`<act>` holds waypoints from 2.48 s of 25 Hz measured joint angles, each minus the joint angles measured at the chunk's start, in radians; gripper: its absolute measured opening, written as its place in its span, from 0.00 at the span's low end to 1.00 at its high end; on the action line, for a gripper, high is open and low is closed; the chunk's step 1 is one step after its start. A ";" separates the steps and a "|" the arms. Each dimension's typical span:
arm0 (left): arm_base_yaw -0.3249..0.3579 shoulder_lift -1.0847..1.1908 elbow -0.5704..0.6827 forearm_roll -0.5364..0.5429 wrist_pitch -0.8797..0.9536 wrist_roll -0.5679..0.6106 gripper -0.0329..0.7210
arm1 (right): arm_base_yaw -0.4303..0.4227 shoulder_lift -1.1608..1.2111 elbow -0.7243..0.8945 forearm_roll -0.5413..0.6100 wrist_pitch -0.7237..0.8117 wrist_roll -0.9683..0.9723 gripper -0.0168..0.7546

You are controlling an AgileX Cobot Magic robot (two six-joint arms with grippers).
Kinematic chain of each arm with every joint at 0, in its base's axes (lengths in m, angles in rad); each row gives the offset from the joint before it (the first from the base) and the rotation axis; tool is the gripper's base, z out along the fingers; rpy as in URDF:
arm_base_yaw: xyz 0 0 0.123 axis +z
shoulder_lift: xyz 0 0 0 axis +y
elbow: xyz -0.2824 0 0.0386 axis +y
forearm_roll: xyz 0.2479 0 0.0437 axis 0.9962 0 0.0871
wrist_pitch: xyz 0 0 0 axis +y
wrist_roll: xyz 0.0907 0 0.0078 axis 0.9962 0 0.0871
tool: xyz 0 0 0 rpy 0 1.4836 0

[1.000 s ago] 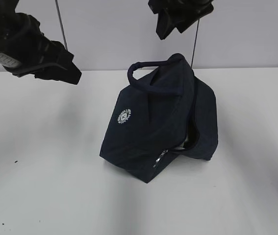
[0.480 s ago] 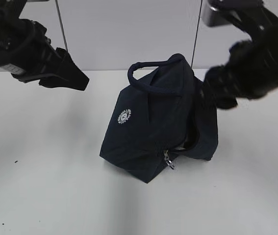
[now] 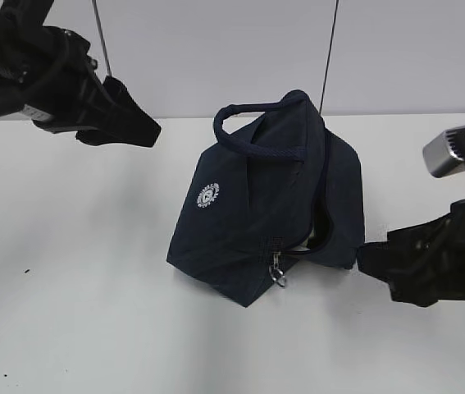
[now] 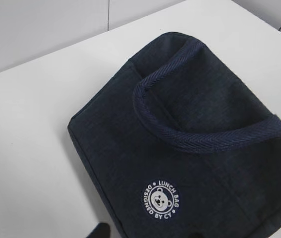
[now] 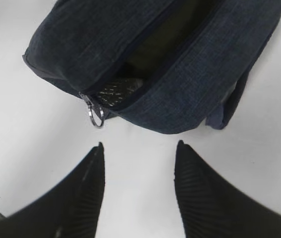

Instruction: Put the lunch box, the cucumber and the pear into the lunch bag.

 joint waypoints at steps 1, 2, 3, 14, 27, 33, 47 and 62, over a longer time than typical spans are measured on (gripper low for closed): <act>-0.001 0.004 0.000 -0.003 0.000 0.001 0.44 | 0.000 0.016 0.000 0.068 -0.004 -0.067 0.50; -0.001 0.010 0.000 -0.008 -0.001 0.001 0.44 | 0.000 0.035 0.000 0.131 -0.009 -0.147 0.50; -0.001 0.016 0.001 -0.008 -0.001 0.001 0.44 | 0.000 0.052 0.000 0.219 -0.012 -0.222 0.50; -0.001 0.032 0.001 -0.030 -0.009 0.021 0.44 | 0.000 0.317 0.032 0.945 0.153 -1.067 0.36; -0.001 0.032 0.001 -0.030 -0.008 0.021 0.43 | 0.000 0.410 0.022 0.952 0.240 -1.096 0.32; -0.001 0.032 0.001 -0.030 -0.008 0.021 0.40 | 0.000 0.410 0.022 0.952 0.242 -1.096 0.32; -0.001 0.032 0.001 -0.030 -0.009 0.021 0.36 | 0.004 0.410 0.020 0.938 0.330 -1.018 0.32; -0.001 0.035 0.001 -0.030 -0.009 0.021 0.36 | 0.011 0.196 -0.008 0.267 0.111 -0.396 0.32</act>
